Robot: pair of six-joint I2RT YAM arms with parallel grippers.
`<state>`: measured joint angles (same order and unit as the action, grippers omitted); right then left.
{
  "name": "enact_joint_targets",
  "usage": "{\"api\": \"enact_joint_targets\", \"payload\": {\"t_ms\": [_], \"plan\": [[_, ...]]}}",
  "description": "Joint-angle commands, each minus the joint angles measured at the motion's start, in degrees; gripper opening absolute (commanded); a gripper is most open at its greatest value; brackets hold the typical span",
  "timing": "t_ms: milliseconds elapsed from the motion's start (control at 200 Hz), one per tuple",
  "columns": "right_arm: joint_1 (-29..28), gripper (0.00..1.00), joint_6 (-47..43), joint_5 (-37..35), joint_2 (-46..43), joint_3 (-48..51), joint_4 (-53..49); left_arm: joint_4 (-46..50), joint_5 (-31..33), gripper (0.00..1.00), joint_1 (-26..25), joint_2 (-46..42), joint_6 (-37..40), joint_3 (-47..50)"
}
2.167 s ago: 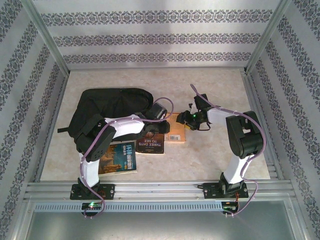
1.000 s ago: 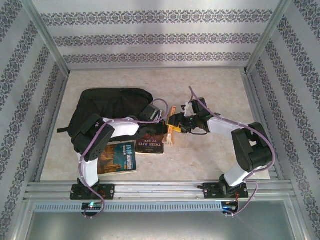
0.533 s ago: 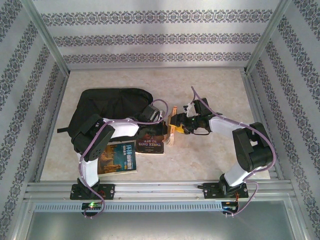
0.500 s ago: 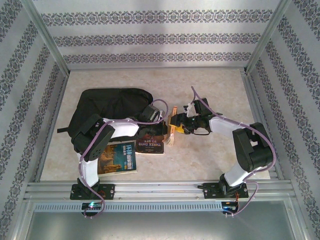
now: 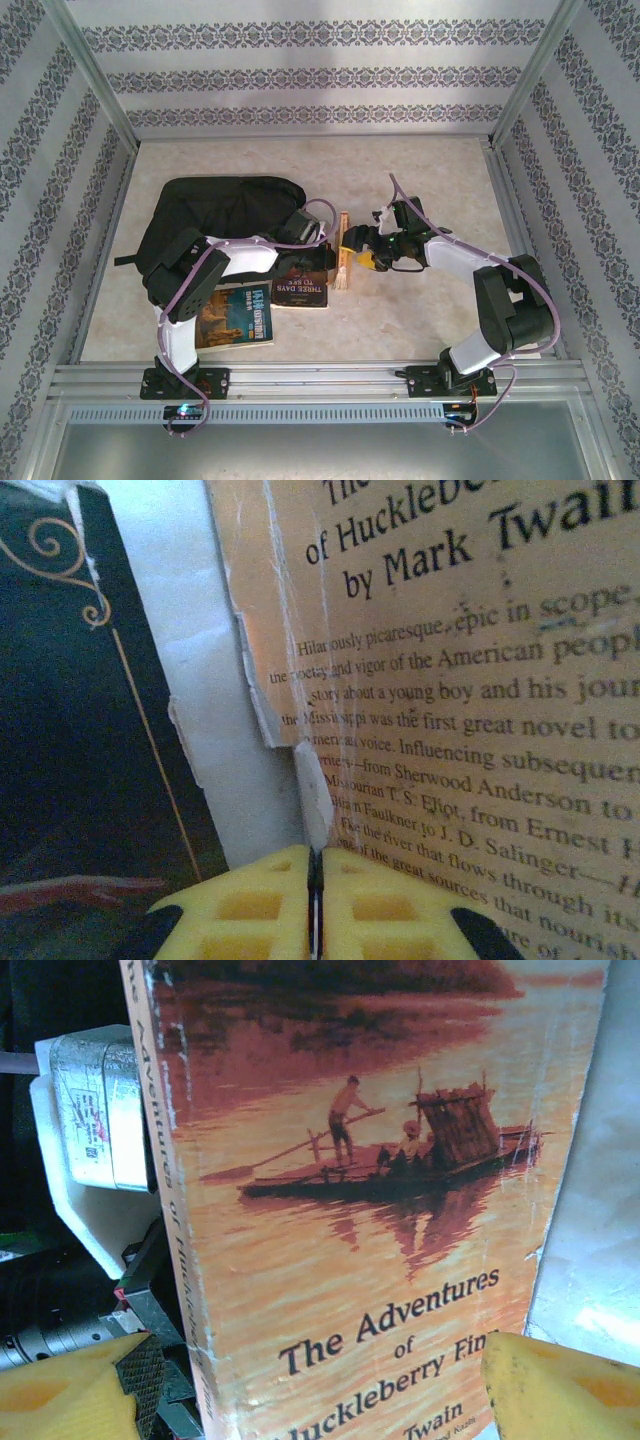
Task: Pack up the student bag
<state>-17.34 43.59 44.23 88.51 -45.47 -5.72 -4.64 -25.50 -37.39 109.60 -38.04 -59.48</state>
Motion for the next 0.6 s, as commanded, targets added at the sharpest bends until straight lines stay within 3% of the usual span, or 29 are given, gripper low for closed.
{"api": "enact_joint_targets", "payload": {"t_ms": [0,275,440,595], "plan": [[0.6,0.83,0.0,0.0,-0.2,-0.5,-0.5,0.4,-2.1,0.14,-0.3,0.7,-1.3,-1.1],[0.4,0.8,-0.7,-1.4,0.7,-2.8,-3.1,0.1,-2.8,0.17,-0.5,0.9,-2.0,-2.0],[0.3,0.77,-1.4,-2.0,1.0,-2.7,-4.0,-0.4,-3.5,0.38,-0.9,1.1,-2.4,-2.5],[0.3,0.72,-1.9,-2.1,1.0,-2.8,-4.2,-0.5,-4.3,0.45,-1.3,1.6,-2.6,-3.3]]}}
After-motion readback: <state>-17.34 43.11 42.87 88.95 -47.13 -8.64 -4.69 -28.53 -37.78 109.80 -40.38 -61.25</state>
